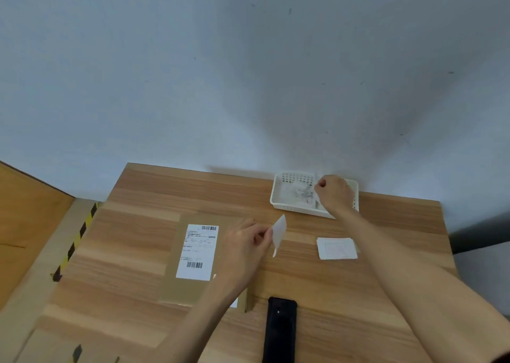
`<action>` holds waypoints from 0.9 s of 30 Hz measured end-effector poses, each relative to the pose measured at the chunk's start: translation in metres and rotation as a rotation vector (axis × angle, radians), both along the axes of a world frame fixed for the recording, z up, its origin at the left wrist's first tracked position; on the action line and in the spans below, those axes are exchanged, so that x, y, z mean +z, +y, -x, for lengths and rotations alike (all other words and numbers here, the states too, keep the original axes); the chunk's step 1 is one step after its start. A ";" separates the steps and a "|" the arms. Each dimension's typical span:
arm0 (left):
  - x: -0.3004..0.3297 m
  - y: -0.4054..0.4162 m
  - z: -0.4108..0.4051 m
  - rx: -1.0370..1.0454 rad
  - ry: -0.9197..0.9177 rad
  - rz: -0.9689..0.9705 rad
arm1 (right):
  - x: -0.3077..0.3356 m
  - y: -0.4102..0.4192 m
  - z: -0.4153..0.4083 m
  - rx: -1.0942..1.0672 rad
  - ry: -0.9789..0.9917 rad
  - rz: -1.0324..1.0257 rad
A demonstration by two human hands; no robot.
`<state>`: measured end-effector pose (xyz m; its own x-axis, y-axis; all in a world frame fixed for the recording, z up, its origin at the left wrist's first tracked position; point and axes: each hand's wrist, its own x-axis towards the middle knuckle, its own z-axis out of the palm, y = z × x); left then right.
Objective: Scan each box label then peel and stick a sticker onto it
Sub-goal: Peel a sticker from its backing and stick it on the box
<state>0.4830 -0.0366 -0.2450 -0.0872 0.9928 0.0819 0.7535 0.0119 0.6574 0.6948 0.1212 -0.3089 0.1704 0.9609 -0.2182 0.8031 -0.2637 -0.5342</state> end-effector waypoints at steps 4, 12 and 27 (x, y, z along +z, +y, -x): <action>-0.003 0.002 0.009 0.001 -0.021 0.037 | -0.012 0.012 0.005 0.023 -0.055 0.055; -0.019 0.020 0.024 0.071 0.019 0.022 | -0.028 0.030 0.017 -0.023 -0.096 0.050; -0.012 0.017 -0.005 -0.085 0.291 -0.439 | 0.077 -0.120 0.045 -0.055 0.563 -0.016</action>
